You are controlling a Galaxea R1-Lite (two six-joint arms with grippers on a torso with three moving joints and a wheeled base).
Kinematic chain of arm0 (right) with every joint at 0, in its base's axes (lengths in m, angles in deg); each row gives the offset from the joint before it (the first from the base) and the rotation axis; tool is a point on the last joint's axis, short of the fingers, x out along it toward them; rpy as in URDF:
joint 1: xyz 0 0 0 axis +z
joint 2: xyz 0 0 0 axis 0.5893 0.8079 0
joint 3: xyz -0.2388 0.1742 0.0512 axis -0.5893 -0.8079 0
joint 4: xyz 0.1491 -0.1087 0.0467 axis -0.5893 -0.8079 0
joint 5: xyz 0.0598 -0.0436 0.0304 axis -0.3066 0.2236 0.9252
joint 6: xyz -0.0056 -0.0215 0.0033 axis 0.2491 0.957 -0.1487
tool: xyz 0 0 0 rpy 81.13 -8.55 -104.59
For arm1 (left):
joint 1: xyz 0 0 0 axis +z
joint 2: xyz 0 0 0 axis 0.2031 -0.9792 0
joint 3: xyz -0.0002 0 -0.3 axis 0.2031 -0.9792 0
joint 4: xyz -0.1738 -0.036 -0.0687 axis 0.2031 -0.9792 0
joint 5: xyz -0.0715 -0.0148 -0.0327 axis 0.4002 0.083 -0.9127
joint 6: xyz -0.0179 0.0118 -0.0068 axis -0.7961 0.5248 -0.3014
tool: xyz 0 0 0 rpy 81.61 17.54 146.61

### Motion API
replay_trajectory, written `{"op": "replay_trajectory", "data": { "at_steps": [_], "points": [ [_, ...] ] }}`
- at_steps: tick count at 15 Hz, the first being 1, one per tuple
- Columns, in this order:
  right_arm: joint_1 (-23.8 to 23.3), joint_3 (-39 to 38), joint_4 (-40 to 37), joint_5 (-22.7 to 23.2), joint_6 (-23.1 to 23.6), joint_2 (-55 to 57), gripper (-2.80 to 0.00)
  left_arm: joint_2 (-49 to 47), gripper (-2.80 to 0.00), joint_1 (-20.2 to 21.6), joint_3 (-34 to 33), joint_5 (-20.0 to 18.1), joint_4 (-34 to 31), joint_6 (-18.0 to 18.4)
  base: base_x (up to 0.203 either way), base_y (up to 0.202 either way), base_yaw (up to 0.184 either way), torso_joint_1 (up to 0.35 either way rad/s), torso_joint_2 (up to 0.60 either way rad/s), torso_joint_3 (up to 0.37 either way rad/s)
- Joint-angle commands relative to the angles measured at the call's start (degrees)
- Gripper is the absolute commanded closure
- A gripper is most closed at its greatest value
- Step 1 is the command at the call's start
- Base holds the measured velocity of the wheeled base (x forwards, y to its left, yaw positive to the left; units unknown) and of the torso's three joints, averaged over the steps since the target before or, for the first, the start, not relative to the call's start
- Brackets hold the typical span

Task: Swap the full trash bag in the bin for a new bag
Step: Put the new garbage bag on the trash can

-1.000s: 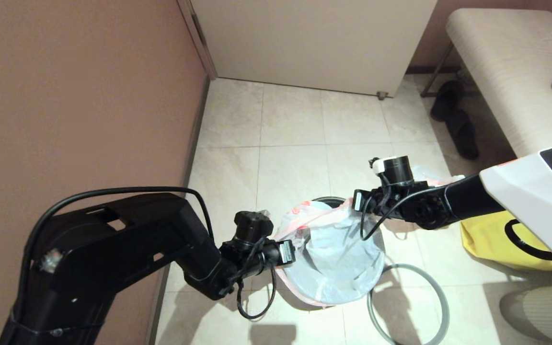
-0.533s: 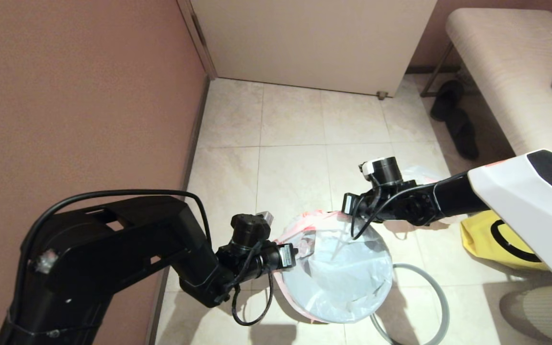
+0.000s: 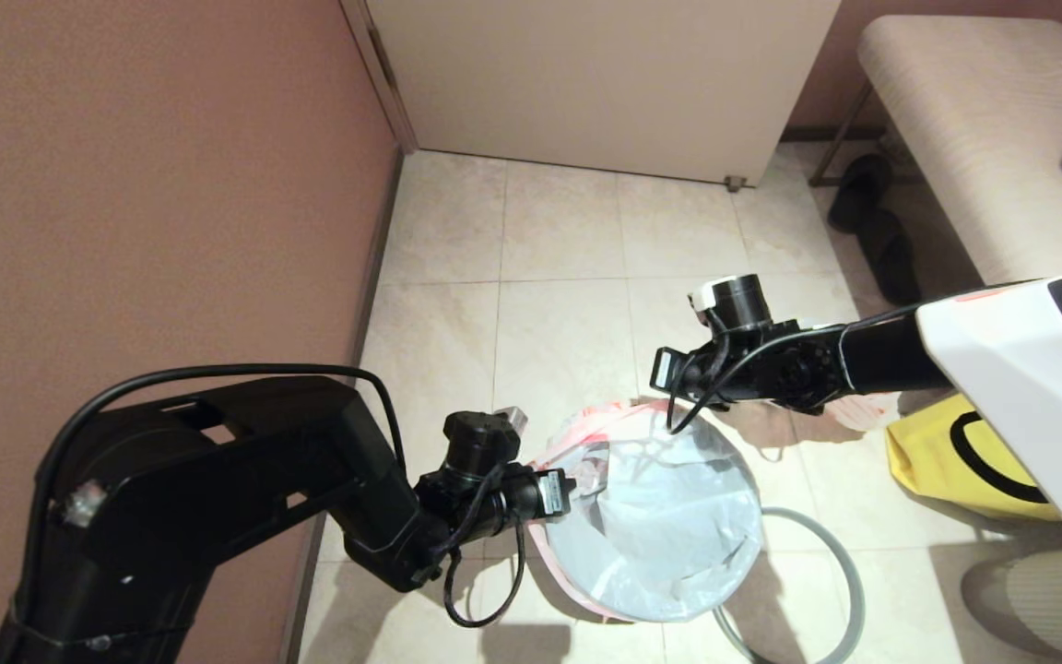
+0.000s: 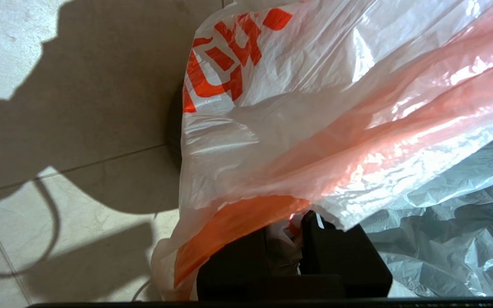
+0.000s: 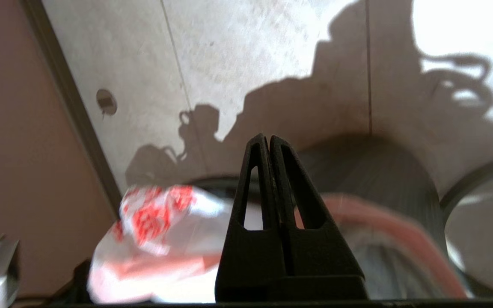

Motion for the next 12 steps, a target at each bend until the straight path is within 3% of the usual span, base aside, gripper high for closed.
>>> {"op": "replay_trajectory", "data": {
  "at_steps": [1,4,8,12],
  "points": [
    [0.89,-2.35,-4.05,2.19,-0.83,-5.17,0.0,-0.18,0.0,0.03,0.05,0.0,0.26,-0.11,0.0,0.0,0.0,0.0,0.0,0.0],
    [2.01,-5.74,-7.29,4.88,-0.83,-9.37,0.0,-0.27,0.0,0.12,0.05,0.0,0.26,-0.11,0.0,0.0,0.0,0.0,0.0,0.0],
    [2.38,-4.93,-12.85,9.11,7.66,-5.44,0.0,-0.18,0.0,0.12,-0.12,-0.22,1.6,-0.2,0.0,0.0,0.0,0.0,0.0,0.0],
    [3.52,0.46,-12.98,9.27,10.84,-0.08,0.0,-0.15,0.0,0.21,-0.22,-0.27,1.75,-0.2,0.0,0.0,0.0,0.0,0.0,0.0]
  ]
}}
